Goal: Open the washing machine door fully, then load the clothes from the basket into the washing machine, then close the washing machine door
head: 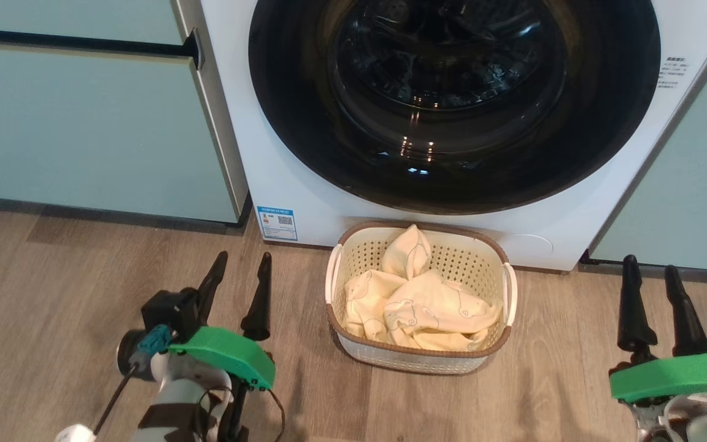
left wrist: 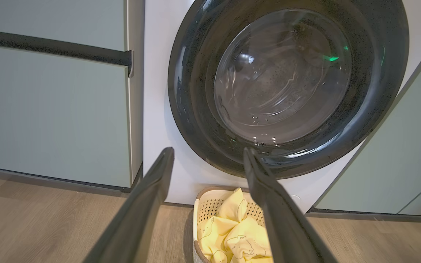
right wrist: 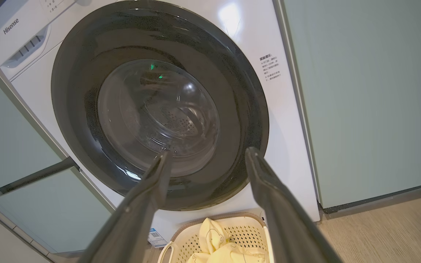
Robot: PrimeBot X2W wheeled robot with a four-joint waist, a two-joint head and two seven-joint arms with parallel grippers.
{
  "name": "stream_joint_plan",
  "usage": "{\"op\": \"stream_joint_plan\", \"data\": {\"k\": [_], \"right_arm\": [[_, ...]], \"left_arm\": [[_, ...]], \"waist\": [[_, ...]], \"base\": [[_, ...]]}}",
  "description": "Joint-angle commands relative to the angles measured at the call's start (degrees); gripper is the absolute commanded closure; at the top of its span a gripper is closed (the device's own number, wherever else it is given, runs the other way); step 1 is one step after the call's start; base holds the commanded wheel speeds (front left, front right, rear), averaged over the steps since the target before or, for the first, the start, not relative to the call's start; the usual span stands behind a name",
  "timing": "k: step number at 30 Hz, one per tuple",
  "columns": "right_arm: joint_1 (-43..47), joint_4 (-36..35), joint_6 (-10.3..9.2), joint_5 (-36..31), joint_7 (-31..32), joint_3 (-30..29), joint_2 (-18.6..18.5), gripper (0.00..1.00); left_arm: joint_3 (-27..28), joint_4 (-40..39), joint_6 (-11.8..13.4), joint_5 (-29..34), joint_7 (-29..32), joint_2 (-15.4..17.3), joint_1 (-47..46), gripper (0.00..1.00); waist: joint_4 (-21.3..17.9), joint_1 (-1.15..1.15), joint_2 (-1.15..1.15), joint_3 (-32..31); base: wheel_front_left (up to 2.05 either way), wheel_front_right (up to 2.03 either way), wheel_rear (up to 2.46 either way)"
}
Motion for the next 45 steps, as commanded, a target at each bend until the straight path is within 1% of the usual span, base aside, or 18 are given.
{"op": "stream_joint_plan", "data": {"k": [1, 14, 18, 24, 29, 35, 45], "right_arm": [[-2.3, -1.5, -0.17, -0.5, -0.5, 1.5, -1.0, 0.00], [-1.7, 1.4, -0.17, -3.5, -0.5, 1.1, -1.0, 0.00], [-1.8, 2.1, -0.17, -4.5, -0.5, 0.7, -1.0, 0.00], [-1.9, 2.7, -0.17, -5.7, -0.5, 0.4, -1.0, 0.00], [-1.9, 2.8, -0.17, -6.2, -0.5, 0.4, -1.0, 0.00], [-1.9, 2.8, -0.17, -6.1, -0.5, 0.6, -1.0, 0.00], [-1.7, 2.6, -0.17, -5.9, -0.5, 0.5, -1.0, 0.00]], "left_arm": [[1.6, -1.4, 0.5, 0.7, -0.4, 1.1, -3.1, 0.00], [1.3, 0.2, 1.3, 1.5, -0.4, 1.1, -3.4, 0.00], [1.5, 0.7, 2.1, 0.9, -0.4, 1.1, -3.5, 0.00], [1.1, 1.7, 2.6, 1.9, -0.4, 1.1, -3.6, 0.00], [1.0, 2.1, 2.7, 2.0, -0.4, 1.1, -3.6, 0.00], [1.1, 2.3, 2.2, 1.6, -0.4, 1.1, -3.7, 0.00], [1.1, 2.8, 2.3, 1.7, -0.4, 1.1, -3.7, 0.00]], "waist": [[0.0, 0.00, 0.00, 0.0], [-0.1, 0.00, 0.00, -0.2], [-0.1, 0.00, 0.00, -0.3], [-0.1, 0.00, 0.00, -0.3], [-0.2, 0.00, 0.00, -0.4], [-0.2, 0.00, 0.00, -0.5], [-0.3, 0.00, 0.00, -0.5]], "base": [[0.00, 0.00, 0.00], [0.00, 0.00, 0.00], [0.00, 0.00, 0.00], [0.00, 0.00, 0.00], [0.00, 0.00, 0.00], [0.00, 0.00, 0.00], [0.00, 0.00, 0.00]]}}
